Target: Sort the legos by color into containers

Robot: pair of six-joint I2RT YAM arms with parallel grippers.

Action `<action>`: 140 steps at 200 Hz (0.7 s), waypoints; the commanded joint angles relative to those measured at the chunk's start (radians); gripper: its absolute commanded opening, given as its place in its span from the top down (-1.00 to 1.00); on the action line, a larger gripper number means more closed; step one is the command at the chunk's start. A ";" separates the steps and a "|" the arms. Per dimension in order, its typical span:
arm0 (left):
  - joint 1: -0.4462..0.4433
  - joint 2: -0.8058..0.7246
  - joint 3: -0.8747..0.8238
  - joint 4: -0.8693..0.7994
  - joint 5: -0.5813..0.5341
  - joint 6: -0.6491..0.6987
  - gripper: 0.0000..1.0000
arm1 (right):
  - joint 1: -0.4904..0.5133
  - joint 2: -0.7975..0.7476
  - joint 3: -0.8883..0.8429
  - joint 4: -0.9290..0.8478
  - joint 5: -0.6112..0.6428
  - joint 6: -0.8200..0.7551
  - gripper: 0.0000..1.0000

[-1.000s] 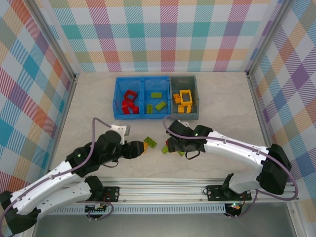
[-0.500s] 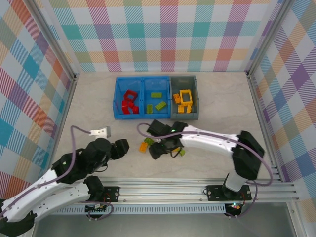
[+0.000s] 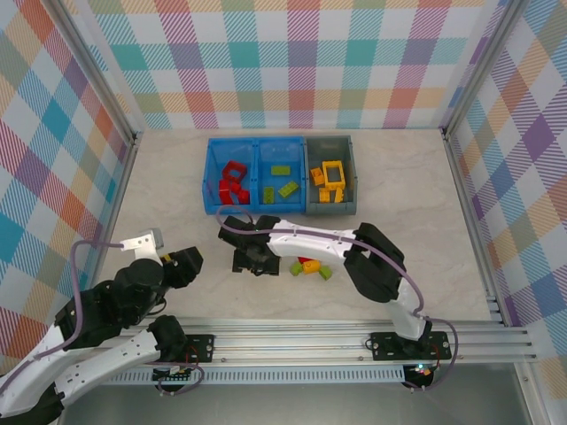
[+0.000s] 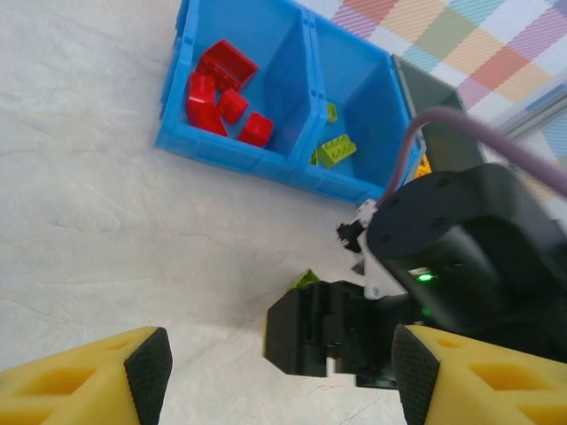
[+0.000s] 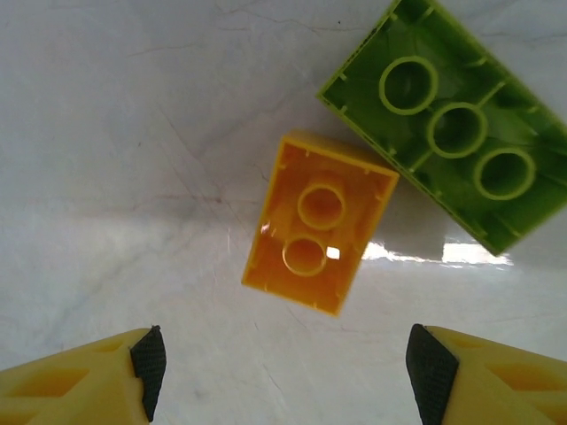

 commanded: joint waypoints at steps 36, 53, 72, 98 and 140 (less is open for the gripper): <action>-0.014 -0.009 0.016 -0.016 0.001 0.038 -0.38 | -0.032 0.057 0.036 -0.034 -0.006 0.165 -0.40; -0.014 -0.007 0.006 -0.002 0.012 0.039 -0.38 | -0.045 0.074 0.037 -0.007 -0.025 0.150 -0.29; -0.013 -0.001 0.001 0.010 0.018 0.041 -0.38 | -0.046 0.105 0.071 -0.027 -0.015 0.134 -0.26; -0.014 0.007 -0.002 0.020 0.029 0.044 -0.38 | -0.049 0.129 0.073 -0.022 -0.017 0.131 -0.10; -0.013 0.020 -0.006 0.039 0.051 0.055 -0.37 | -0.045 0.124 0.068 -0.010 -0.012 0.103 0.26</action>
